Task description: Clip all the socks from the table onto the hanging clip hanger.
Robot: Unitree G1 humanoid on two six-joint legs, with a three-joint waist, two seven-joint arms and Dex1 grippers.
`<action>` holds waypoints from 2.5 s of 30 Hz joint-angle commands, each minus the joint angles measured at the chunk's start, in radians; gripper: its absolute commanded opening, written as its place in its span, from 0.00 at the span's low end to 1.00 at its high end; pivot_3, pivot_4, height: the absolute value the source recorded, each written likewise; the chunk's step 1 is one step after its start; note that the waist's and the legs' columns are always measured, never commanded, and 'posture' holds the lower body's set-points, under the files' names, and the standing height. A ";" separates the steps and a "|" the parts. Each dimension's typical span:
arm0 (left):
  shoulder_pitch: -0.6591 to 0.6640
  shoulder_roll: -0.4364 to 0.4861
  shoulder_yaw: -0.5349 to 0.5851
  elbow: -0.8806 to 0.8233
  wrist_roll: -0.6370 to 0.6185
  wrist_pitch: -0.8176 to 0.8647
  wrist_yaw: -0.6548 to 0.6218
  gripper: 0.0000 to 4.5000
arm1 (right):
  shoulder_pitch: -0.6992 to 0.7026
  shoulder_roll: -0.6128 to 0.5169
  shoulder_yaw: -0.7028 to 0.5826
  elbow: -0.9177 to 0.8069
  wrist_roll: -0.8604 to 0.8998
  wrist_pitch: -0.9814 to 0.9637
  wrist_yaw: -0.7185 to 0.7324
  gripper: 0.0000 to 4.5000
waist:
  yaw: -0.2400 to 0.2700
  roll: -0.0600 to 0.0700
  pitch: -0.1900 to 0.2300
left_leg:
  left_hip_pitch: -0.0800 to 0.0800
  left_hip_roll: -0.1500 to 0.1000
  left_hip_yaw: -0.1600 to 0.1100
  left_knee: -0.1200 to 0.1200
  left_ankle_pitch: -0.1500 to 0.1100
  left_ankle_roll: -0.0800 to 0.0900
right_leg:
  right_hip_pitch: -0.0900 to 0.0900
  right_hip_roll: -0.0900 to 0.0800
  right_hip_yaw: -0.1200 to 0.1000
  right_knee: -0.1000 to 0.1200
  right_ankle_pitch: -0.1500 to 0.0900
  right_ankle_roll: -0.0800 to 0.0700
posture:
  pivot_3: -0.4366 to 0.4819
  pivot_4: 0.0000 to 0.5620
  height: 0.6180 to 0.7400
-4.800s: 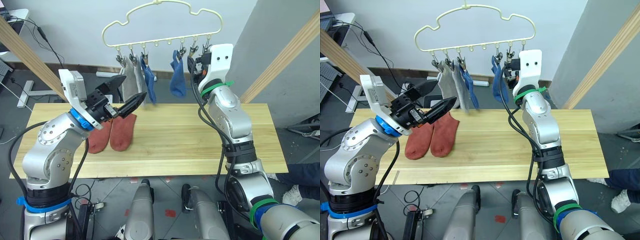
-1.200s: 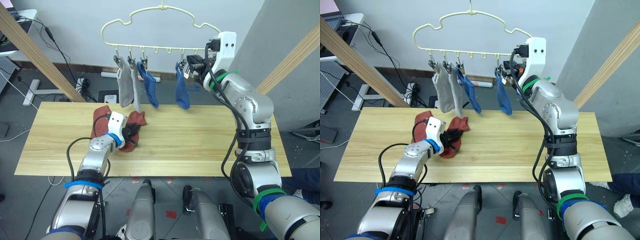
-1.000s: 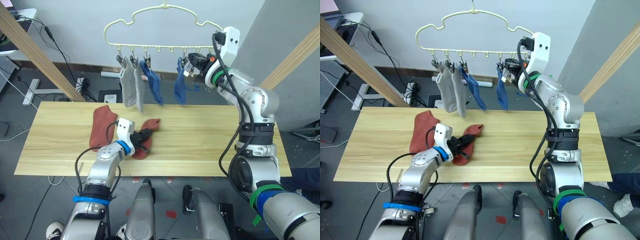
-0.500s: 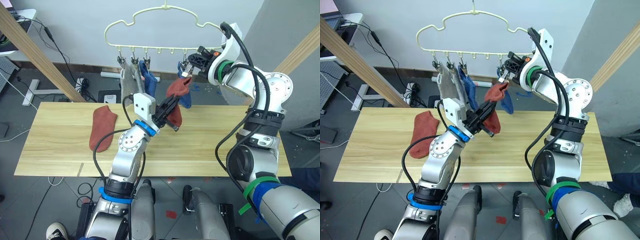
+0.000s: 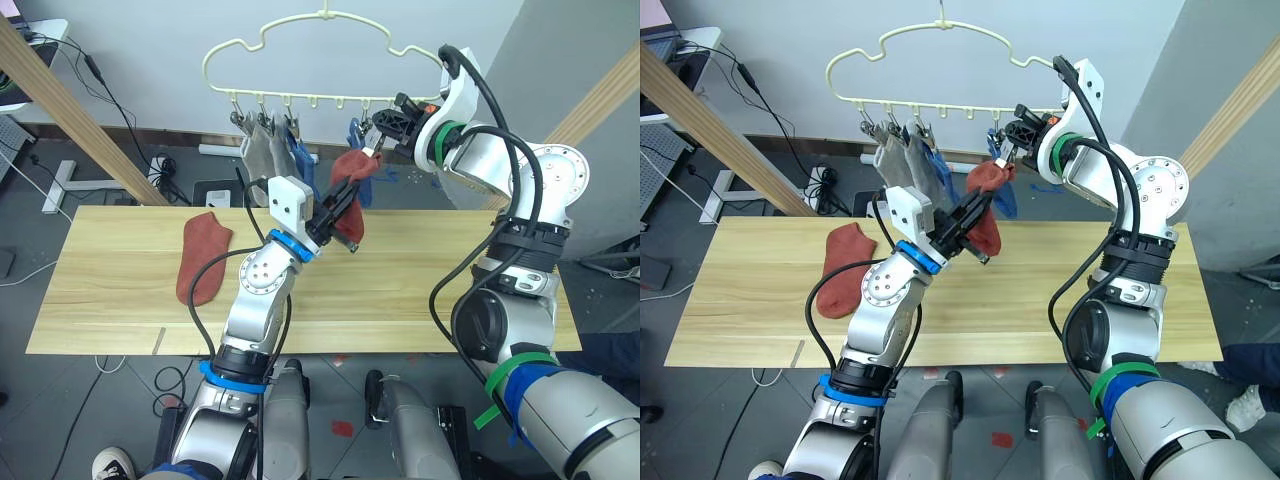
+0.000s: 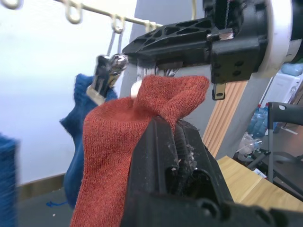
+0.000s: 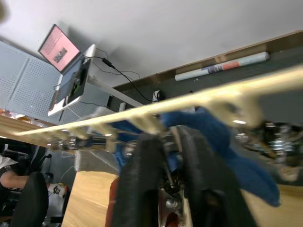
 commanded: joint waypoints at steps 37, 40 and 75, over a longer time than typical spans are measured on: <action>0.474 0.551 0.337 -0.214 -0.162 0.507 -0.138 0.99 | 1.262 -0.538 0.397 -0.707 -0.470 -0.714 0.466 1.00 | -0.046 0.001 0.001 | -0.003 0.003 0.001 0.001 0.002 -0.001 | -0.006 0.003 0.004 -0.001 0.000 0.002 | 0.66 0.66 1.00; 0.525 0.579 0.397 -0.214 -0.184 0.468 -0.175 0.99 | 1.315 -0.516 0.386 -0.702 -0.482 -0.767 0.485 1.00 | -0.041 0.001 0.001 | -0.002 0.004 0.002 0.001 0.002 -0.001 | -0.005 0.002 0.003 -0.001 0.000 0.002 | 0.68 0.65 1.00; 0.613 0.522 0.530 -0.211 -0.198 0.409 -0.068 0.99 | 1.292 -0.452 0.340 -0.674 -0.555 -0.764 0.478 1.00 | -0.002 0.001 0.000 | 0.002 0.003 0.003 0.000 0.002 -0.001 | -0.002 0.002 0.004 0.000 0.000 0.001 | 0.69 0.65 1.00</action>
